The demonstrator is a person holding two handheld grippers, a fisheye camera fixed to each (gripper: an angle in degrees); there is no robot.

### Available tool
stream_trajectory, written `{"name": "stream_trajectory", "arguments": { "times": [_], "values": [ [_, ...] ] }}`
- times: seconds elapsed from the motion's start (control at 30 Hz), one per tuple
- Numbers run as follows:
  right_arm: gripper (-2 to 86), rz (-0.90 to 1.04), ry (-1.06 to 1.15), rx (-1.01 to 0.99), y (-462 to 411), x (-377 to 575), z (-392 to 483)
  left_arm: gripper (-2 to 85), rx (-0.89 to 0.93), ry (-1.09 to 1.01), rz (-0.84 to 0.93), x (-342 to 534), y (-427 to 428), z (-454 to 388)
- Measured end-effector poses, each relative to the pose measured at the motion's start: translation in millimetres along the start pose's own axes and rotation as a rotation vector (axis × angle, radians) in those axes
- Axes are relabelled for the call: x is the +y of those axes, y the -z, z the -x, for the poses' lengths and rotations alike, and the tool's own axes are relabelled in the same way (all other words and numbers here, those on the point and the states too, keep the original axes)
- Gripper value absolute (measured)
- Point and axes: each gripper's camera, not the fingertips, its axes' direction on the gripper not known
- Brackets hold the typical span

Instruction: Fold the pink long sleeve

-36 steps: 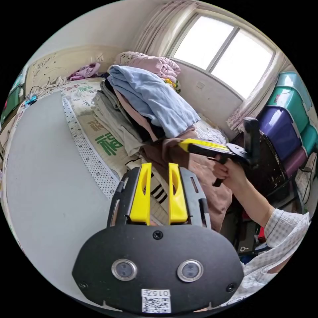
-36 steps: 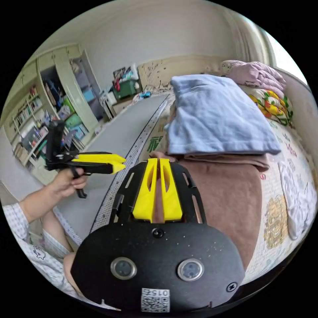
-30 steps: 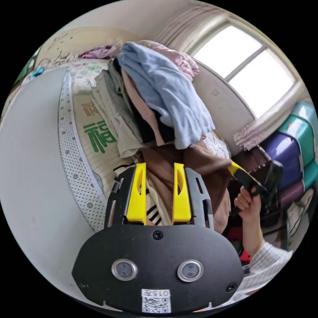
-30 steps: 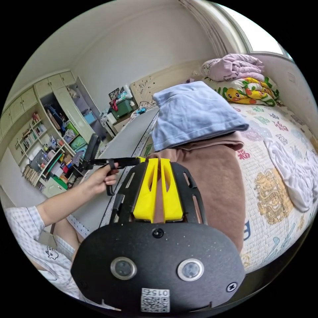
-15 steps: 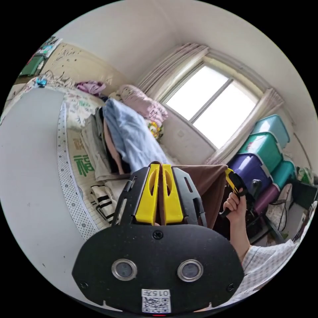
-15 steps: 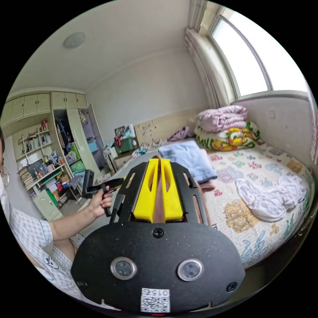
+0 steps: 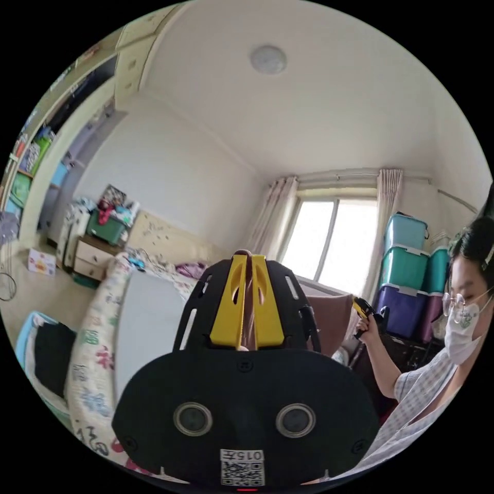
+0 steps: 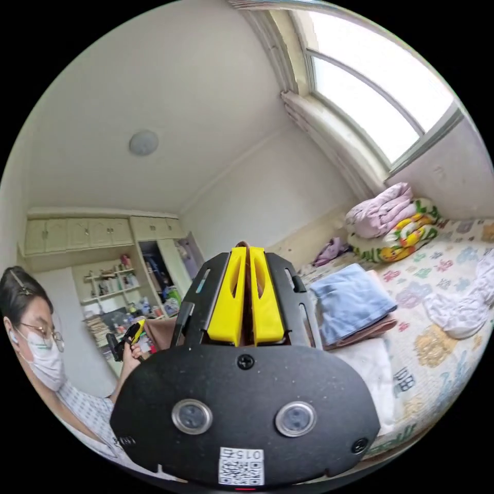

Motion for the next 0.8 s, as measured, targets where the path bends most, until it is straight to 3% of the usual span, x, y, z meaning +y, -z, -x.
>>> {"name": "stream_trajectory", "arguments": {
  "times": [0.17, 0.33, 0.5, 0.63, 0.73, 0.8],
  "values": [
    [-0.1, 0.078, -0.105, -0.19, -53.9, 46.3, 2.0, -0.4, -0.124, -0.038, -0.165, -42.6, 119.9, 5.6],
    [-0.1, 0.151, -0.157, -0.207, -101.8, 88.7, -8.0, -0.4, -0.22, 0.013, -0.16, -46.0, 144.4, 40.1],
    [0.0, 0.242, -0.157, -0.007, -181.1, 154.7, -55.0, -0.3, -0.348, 0.122, -0.024, -10.1, 91.0, 119.6],
    [0.3, 0.368, -0.158, 0.222, -276.1, 247.8, -128.2, 0.7, -0.515, 0.199, 0.197, 56.8, -0.3, 205.9],
    [0.6, 0.379, -0.033, 0.305, -305.2, 308.9, -151.9, 3.9, -0.542, 0.302, 0.378, 103.4, -50.7, 247.3],
    [0.9, 0.38, 0.061, 0.294, -307.6, 314.6, -151.9, 7.0, -0.526, 0.239, 0.364, 116.8, -54.6, 240.2]
  ]
}}
